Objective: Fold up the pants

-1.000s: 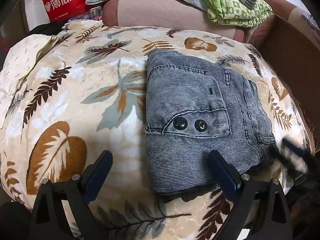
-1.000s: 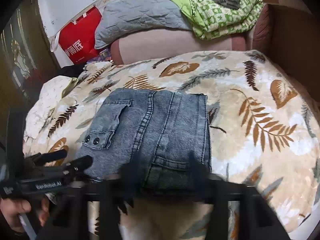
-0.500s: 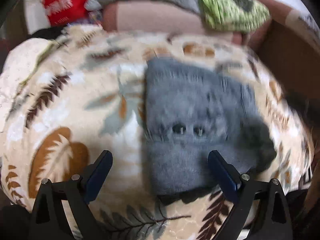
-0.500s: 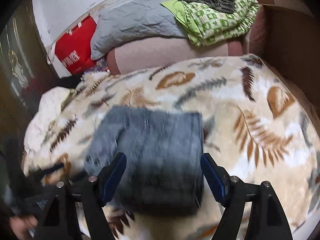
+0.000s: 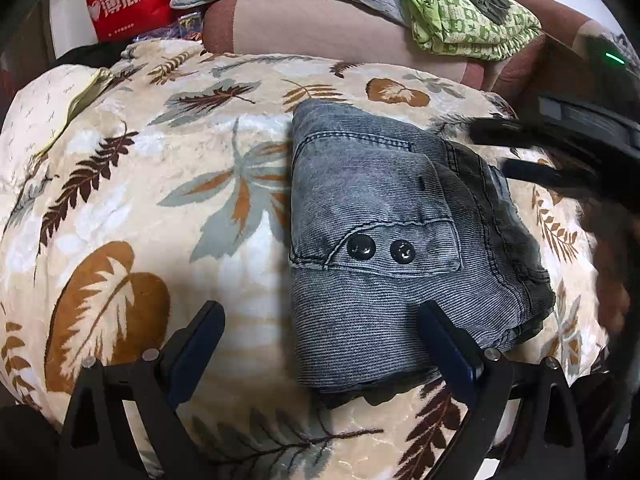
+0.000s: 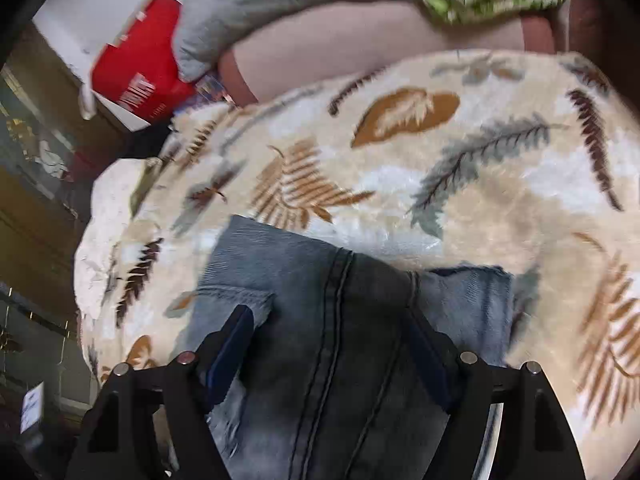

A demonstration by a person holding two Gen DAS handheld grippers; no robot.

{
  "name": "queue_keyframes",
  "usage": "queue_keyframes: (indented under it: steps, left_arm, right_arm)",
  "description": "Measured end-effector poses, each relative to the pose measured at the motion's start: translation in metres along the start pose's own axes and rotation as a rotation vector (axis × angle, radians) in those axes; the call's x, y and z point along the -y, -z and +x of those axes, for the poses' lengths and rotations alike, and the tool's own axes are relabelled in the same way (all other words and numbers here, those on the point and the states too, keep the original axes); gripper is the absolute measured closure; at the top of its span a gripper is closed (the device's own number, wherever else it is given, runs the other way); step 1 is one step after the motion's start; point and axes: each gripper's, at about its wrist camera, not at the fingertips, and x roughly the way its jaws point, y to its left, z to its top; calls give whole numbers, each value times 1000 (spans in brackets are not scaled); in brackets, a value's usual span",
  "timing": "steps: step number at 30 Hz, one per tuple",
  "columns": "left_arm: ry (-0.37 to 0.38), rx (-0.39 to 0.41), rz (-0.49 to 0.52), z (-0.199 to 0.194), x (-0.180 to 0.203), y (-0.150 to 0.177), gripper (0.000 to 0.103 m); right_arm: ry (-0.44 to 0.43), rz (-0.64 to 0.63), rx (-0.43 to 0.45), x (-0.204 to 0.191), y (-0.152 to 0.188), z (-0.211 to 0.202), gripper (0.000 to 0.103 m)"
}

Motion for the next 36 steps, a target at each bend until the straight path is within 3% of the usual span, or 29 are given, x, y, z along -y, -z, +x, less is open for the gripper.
queue_keyframes:
  steps: [6, 9, 15, 17, 19, 23, 29, 32, 36]
  left_arm:
    - [-23, 8, 10, -5, 3, 0, 6]
    - [-30, 7, 14, -7, 5, 0, 6]
    - [-54, 18, 36, -16, 9, 0, 6]
    - [-60, 19, 38, -17, 9, 0, 6]
    - [-54, 6, 29, -14, 8, 1, 6]
    - [-13, -12, -2, -14, 1, -1, 6]
    - [68, 4, -117, -22, -31, -15, 6]
    - [133, -57, -200, -8, -49, -28, 6]
    - [283, -152, -254, 19, -52, -48, 6]
  right_arm:
    - [10, 2, 47, 10, 72, -43, 24]
    - [35, -23, -27, 18, 107, -28, 24]
    - [34, -17, 89, 13, 114, -57, 24]
    - [23, -16, 72, 15, 119, -53, 24]
    - [57, -20, -15, 20, 128, -33, 24]
    - [36, -46, 23, 9, 122, -49, 24]
    - [-26, 105, 68, 43, 101, -79, 24]
    - [-52, 192, 26, 71, 84, -73, 24]
    - [-118, 265, -95, 95, 55, -42, 24]
